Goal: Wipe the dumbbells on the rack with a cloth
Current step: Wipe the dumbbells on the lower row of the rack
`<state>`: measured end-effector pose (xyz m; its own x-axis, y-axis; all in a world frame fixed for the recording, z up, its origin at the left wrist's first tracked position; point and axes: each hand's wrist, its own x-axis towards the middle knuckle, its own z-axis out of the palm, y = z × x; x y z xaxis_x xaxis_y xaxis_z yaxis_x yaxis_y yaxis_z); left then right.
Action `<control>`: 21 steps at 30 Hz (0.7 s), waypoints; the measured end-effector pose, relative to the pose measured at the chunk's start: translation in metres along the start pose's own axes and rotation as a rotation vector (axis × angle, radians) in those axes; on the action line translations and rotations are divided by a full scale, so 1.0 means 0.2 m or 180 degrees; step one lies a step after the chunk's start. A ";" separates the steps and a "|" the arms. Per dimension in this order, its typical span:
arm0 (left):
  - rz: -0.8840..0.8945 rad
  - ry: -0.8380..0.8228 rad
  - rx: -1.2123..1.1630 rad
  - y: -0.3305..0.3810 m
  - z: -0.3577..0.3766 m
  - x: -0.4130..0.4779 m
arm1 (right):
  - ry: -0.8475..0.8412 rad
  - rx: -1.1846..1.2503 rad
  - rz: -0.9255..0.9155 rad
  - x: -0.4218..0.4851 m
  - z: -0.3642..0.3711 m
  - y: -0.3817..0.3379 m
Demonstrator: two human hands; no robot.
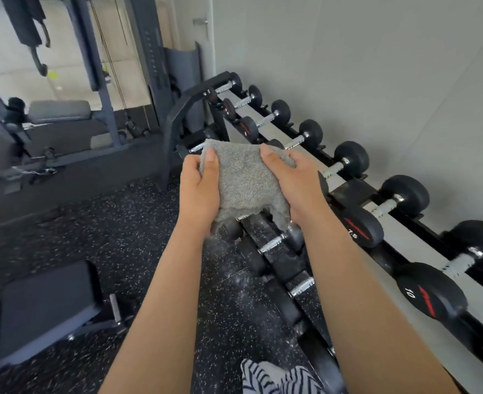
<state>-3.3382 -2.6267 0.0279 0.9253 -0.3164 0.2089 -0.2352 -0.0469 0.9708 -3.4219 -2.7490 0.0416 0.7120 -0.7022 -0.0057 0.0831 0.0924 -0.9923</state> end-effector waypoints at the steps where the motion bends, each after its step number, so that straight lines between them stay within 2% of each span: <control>1: -0.0023 0.0044 0.0010 -0.02 -0.02 0.02 | -0.0062 -0.0013 0.0001 0.02 0.02 0.02; 8: -0.0173 0.0270 0.0104 -0.15 -0.07 0.24 | -0.0316 -0.0107 0.0160 0.29 0.21 0.09; 21: -0.0325 0.0821 0.0217 -0.28 -0.04 1.11 | -0.0713 0.0002 0.0357 1.20 0.64 0.10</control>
<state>-3.1174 -2.6877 0.0206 0.9883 -0.0556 0.1419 -0.1482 -0.1325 0.9800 -3.1606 -2.8249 0.0370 0.8536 -0.5134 -0.0880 -0.0047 0.1614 -0.9869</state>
